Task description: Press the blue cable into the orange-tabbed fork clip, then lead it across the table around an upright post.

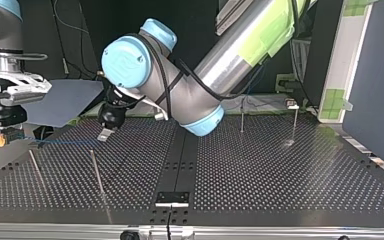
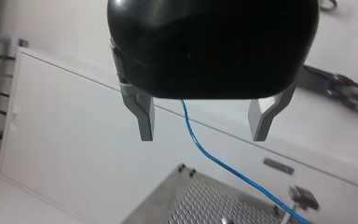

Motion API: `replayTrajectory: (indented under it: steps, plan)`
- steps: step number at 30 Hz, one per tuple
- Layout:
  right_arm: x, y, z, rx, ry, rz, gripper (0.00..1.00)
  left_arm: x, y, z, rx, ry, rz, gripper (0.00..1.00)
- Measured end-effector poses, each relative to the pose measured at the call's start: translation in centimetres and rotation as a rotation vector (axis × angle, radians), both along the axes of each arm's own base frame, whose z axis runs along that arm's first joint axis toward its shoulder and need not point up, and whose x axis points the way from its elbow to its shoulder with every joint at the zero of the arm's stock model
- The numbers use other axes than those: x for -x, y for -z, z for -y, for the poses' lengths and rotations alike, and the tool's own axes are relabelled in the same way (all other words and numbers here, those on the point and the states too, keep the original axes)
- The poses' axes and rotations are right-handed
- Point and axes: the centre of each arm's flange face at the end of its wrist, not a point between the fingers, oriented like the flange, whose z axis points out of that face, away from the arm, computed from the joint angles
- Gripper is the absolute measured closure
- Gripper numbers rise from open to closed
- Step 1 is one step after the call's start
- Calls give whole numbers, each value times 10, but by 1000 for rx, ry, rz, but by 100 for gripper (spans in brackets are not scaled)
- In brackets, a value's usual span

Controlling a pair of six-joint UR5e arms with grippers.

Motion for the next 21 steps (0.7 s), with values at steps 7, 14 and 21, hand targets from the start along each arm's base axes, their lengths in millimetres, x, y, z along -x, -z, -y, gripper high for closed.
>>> replayTrajectory:
  steps: [7, 14, 21]
  plan:
    - [-3, -3, -3, 6, -22, 1, 100, -9, 15, 13, 69, 46, -18, 0]
    - [-4, -7, -6, 14, -30, 1, 100, -28, 32, 16, 133, -3, -35, 0]
    - [-6, -9, -9, 19, -39, 1, 100, -42, 32, 7, 201, -82, -56, 0]
